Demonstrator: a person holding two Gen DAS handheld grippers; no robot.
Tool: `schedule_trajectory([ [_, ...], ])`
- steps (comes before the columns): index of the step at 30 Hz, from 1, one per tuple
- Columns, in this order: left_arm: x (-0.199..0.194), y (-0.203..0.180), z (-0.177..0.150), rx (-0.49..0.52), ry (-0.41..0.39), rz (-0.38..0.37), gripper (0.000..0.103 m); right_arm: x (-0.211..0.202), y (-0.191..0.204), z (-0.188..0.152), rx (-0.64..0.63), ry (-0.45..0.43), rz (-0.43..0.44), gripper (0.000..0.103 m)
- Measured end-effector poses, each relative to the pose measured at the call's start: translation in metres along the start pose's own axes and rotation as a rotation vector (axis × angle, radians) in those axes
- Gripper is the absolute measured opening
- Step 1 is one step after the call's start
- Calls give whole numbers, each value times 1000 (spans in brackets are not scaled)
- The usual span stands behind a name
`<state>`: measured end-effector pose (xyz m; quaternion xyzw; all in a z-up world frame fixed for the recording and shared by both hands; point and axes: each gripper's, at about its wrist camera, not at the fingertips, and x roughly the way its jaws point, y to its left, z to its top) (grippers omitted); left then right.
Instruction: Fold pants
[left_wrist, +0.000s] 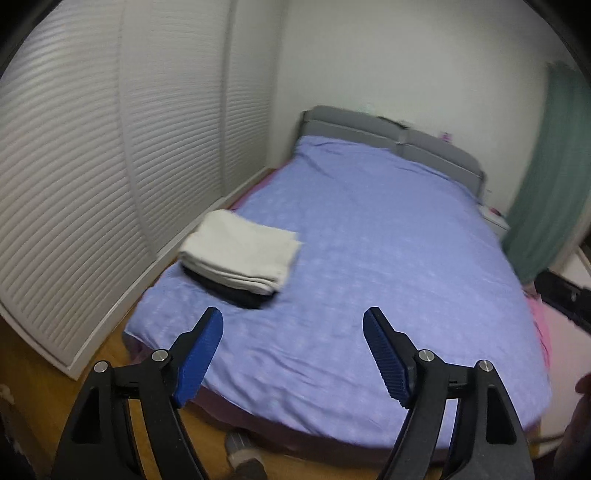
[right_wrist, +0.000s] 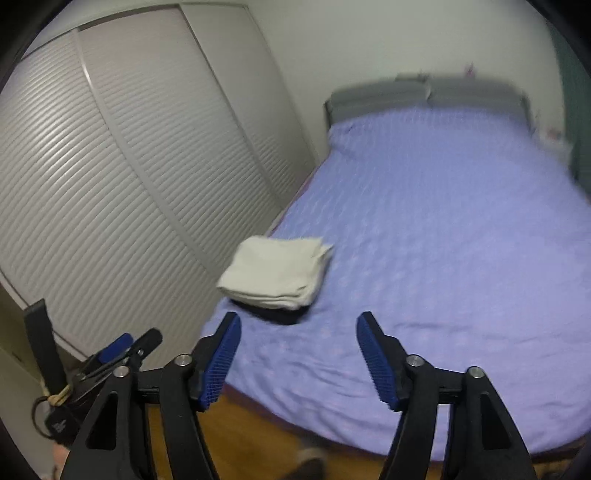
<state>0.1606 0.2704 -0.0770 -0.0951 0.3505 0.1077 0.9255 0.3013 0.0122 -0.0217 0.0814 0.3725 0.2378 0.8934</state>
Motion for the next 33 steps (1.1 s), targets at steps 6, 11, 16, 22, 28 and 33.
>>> schedule_trajectory([
  [6, -65, -72, -2, 72, 34, -93, 78, -127, -38, -17, -11, -41, -117, 72],
  [11, -94, -105, -7, 140, 55, -137, 80, -205, -59, -30, 30, -90, -223, 72],
  [16, -118, -131, -19, 193, 60, -163, 80, -243, -63, -43, 34, -123, -336, 72],
  [22, -137, -152, -28, 283, 28, -173, 80, -266, -63, -56, 49, -151, -420, 72],
  [28, -142, -156, -40, 329, 39, -186, 80, -271, -66, -63, 62, -136, -444, 72],
  [33, -144, -152, -40, 296, 41, -178, 80, -278, -71, -63, 72, -143, -462, 72],
])
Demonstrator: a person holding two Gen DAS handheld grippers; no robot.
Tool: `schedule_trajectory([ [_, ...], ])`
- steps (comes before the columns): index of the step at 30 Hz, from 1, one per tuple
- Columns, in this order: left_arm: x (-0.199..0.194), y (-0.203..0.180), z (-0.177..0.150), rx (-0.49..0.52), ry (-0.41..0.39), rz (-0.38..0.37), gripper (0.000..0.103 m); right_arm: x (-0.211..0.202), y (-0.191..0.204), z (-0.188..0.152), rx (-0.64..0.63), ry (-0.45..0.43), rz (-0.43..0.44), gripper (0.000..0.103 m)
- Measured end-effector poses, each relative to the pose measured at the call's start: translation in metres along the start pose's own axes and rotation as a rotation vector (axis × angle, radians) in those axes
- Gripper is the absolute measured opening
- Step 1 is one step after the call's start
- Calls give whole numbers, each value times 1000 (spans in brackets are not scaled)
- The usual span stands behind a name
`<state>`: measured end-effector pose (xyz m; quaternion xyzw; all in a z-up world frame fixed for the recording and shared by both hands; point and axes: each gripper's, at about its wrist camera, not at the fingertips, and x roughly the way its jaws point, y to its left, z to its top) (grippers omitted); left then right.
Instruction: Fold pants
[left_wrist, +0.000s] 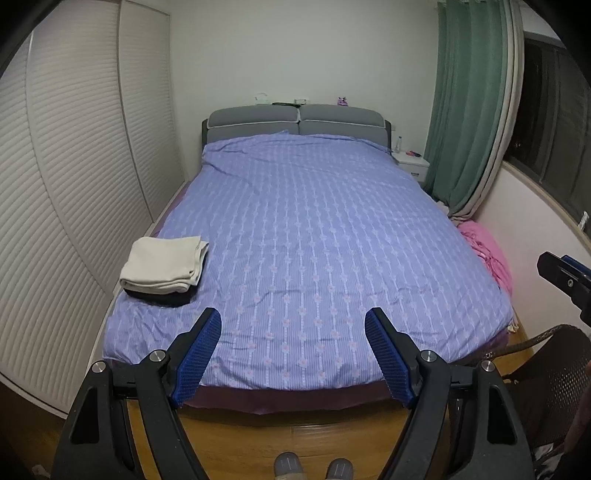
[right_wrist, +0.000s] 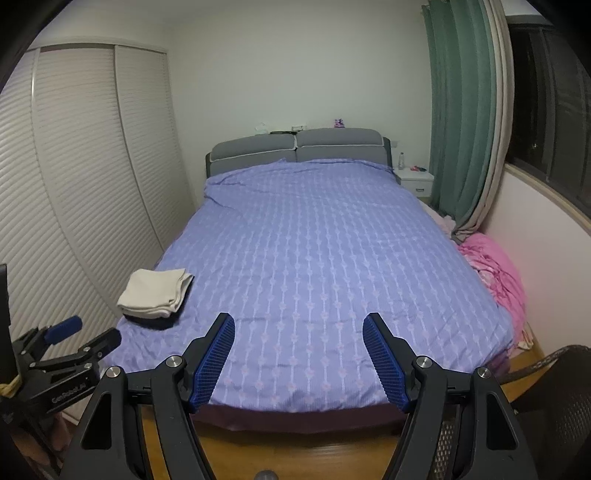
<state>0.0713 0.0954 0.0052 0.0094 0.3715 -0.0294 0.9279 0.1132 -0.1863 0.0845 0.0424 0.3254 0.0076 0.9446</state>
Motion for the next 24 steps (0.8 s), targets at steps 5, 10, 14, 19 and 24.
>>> schedule_trajectory([
  [5, -4, -3, 0, 14, -27, 18, 89, 1, 5, 1, -16, -12, -11, 72],
  [10, -6, 0, 4, 8, -49, 29, 94, 2, 8, 1, -17, -23, -21, 75],
  [14, -2, 1, 4, 4, -42, 34, 98, 2, 10, 1, -18, -28, -24, 79],
  [19, -3, -2, 7, 11, -56, 37, 99, 2, 8, 4, -23, -34, -29, 80],
  [24, -2, -5, 8, 21, -61, 30, 99, 2, 7, 6, -29, -39, -28, 80],
])
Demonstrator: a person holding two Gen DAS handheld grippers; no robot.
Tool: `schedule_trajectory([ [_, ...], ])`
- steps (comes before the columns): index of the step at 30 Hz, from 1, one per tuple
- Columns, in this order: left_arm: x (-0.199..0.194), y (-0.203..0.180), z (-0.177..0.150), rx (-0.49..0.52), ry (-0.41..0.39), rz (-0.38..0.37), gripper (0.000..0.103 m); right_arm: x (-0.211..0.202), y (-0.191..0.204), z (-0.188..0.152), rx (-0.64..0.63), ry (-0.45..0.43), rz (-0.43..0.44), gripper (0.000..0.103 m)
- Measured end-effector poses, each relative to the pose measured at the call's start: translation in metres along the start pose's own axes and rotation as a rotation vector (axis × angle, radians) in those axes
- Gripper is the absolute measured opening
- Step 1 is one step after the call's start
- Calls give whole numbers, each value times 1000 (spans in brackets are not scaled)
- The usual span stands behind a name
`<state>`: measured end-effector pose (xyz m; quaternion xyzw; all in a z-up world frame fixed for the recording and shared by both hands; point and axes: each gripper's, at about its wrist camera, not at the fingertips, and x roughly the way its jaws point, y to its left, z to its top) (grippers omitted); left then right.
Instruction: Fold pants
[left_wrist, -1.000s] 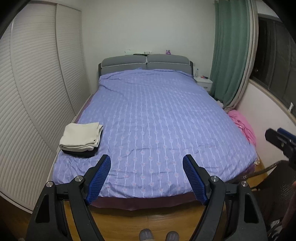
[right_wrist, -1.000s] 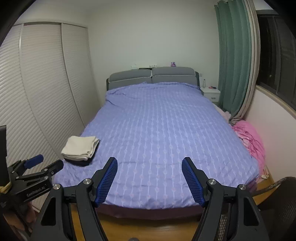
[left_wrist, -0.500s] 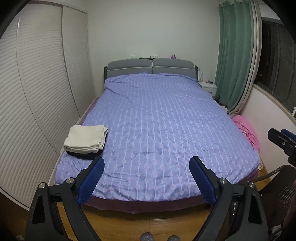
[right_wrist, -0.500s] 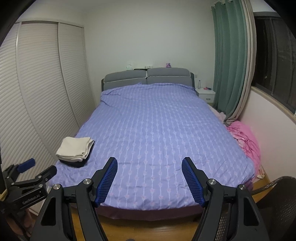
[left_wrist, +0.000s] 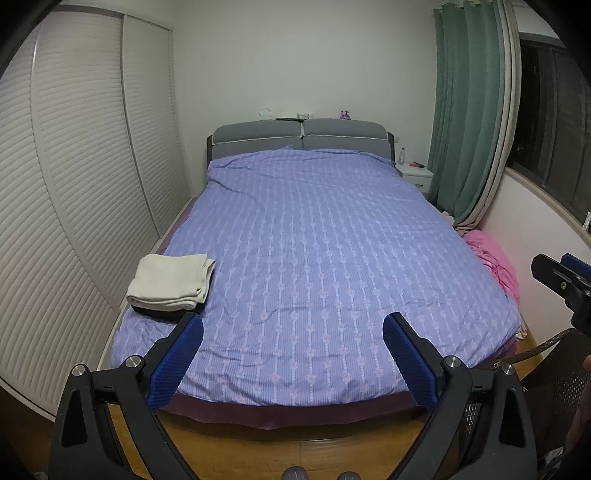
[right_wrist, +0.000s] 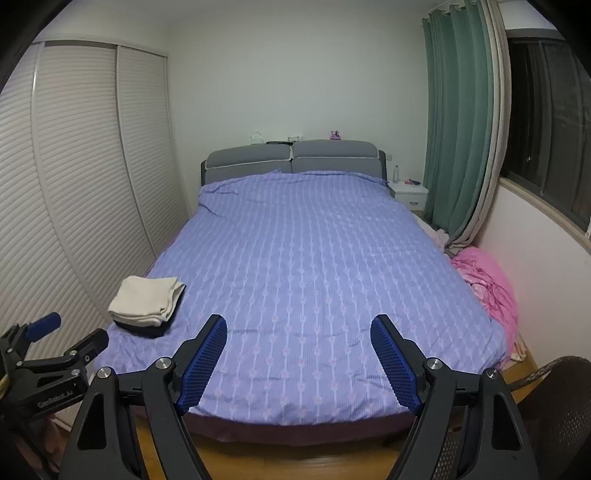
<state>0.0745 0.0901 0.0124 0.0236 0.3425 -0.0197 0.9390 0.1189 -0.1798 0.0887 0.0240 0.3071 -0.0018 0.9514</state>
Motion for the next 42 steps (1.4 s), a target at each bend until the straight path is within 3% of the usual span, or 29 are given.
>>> schedule_trajectory([
  [42, -13, -9, 6, 24, -51, -11, 99, -3, -8, -2, 13, -41, -30, 80],
])
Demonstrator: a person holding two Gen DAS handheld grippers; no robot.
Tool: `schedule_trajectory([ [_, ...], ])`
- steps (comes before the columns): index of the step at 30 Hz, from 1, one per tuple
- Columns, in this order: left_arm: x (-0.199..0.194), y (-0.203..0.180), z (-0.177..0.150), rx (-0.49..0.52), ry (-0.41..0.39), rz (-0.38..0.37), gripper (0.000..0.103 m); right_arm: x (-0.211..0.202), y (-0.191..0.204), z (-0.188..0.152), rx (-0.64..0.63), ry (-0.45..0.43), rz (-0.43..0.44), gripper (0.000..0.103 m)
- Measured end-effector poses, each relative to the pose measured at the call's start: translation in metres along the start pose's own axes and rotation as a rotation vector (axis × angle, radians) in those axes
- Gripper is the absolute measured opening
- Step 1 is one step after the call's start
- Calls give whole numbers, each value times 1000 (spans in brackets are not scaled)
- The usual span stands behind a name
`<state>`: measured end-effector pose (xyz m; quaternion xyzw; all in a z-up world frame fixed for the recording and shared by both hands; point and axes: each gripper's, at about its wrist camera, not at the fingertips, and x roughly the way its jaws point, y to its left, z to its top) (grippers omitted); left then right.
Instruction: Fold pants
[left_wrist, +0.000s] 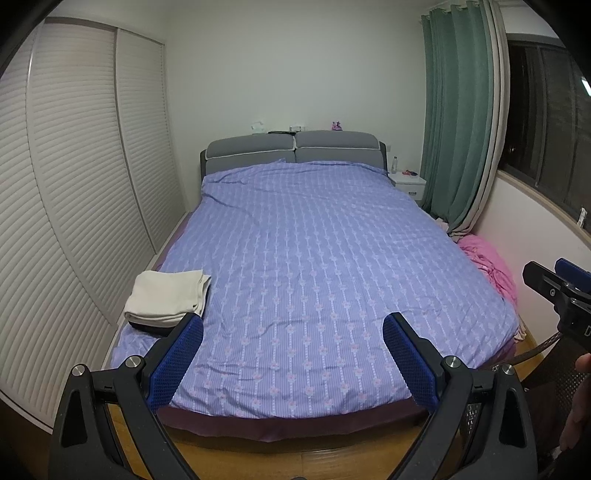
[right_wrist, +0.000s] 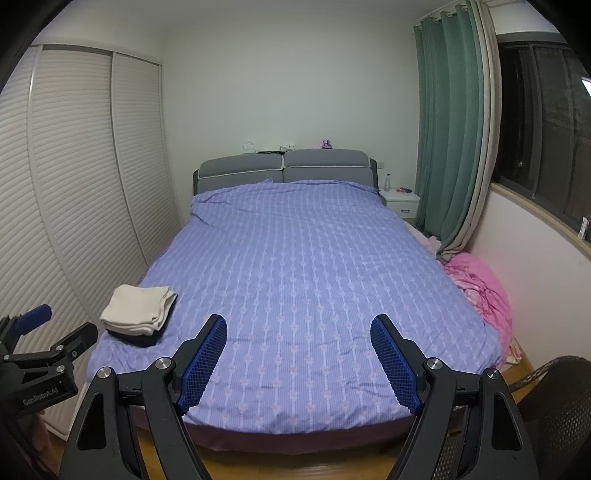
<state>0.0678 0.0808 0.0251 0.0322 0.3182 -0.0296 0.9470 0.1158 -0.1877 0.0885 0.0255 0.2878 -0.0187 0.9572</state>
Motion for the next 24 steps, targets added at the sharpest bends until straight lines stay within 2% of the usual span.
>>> schedule_trajectory([
  [9, 0, -3, 0, 7, 1, -4, 99, -2, -1, 0, 1, -2, -3, 80],
  [13, 2, -3, 1, 11, 5, 18, 99, -2, -2, 1, -2, 0, -1, 80],
  [24, 3, -13, 0, 23, 16, 0, 99, 0, -9, 0, 4, 9, 6, 80],
])
